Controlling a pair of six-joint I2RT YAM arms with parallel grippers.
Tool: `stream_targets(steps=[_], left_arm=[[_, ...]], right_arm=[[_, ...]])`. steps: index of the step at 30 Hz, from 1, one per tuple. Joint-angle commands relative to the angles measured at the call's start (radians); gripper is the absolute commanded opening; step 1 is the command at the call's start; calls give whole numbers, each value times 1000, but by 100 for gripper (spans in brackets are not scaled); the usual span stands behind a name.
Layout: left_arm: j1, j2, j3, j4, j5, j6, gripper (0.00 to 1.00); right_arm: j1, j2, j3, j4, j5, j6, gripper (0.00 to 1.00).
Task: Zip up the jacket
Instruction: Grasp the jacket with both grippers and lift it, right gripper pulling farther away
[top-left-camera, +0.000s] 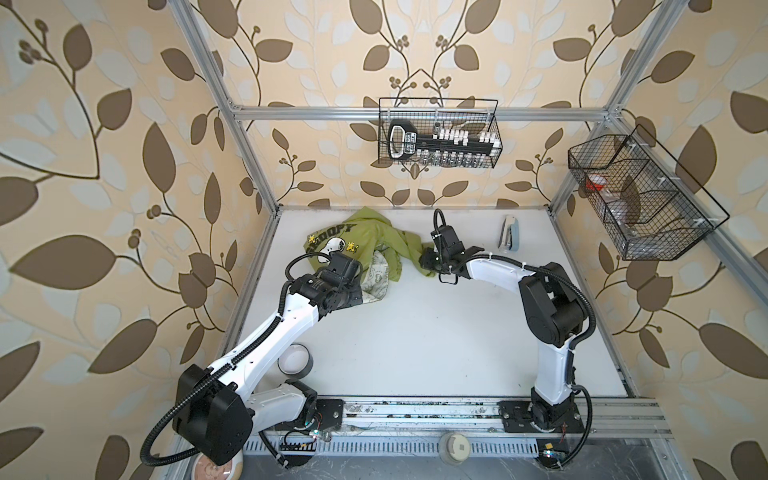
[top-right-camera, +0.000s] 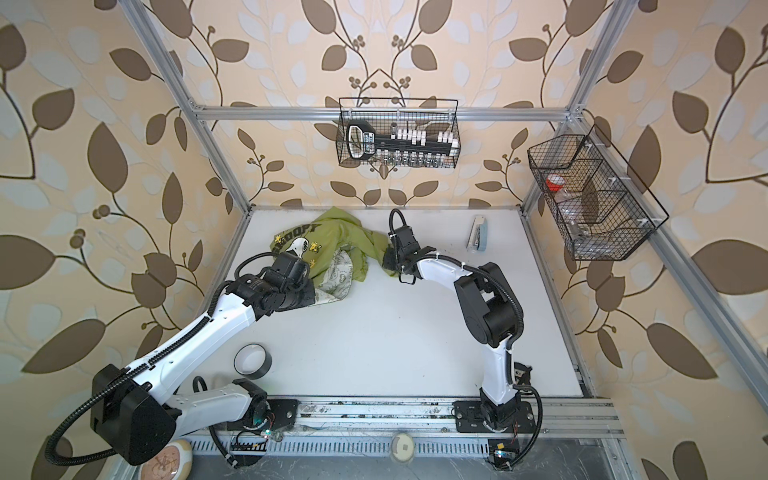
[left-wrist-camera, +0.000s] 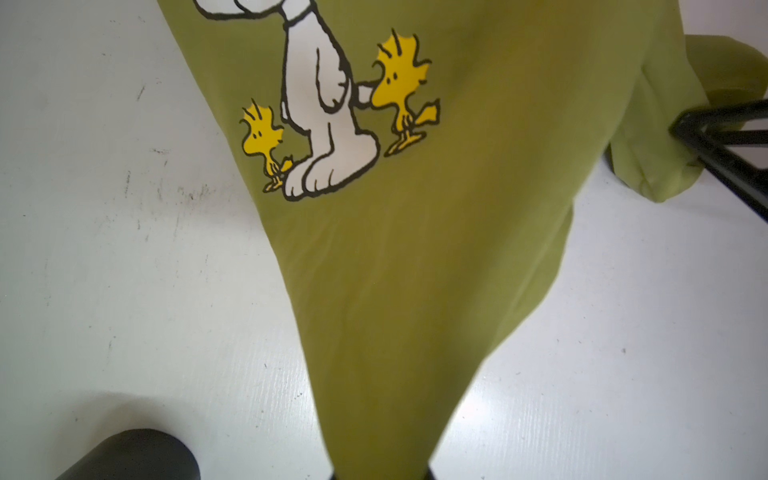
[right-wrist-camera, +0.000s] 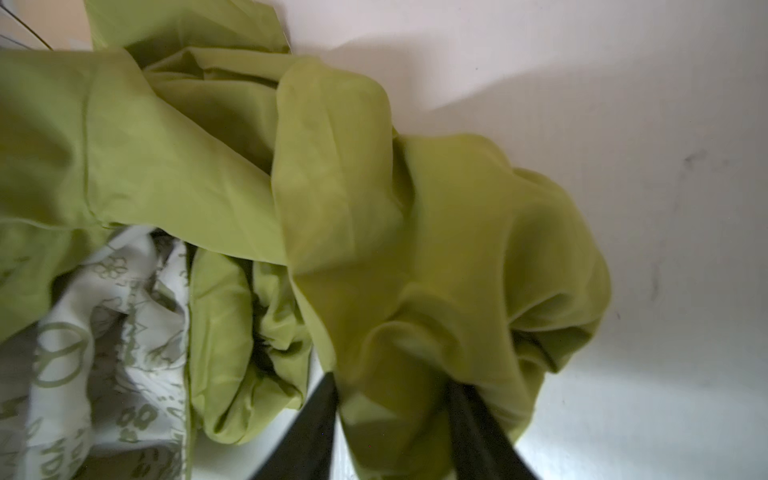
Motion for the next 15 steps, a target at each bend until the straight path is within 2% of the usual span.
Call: stream_targets(steps=[1, 4, 5, 10, 15], left_arm=[[41, -18, 6, 9, -11, 12, 0], [89, -12, 26, 13, 14, 34, 0], [101, -5, 38, 14, 17, 43, 0], [131, 52, 121, 9, 12, 86, 0], [140, 112, 233, -9, 24, 118, 0]], right_arm=[[-30, -34, 5, 19, -27, 19, 15], [-46, -145, -26, 31, -31, -10, 1], [-51, -191, -30, 21, -22, -27, 0], [-109, -391, -5, -17, -58, -68, 0], [-180, -520, 116, -108, -82, -99, 0]])
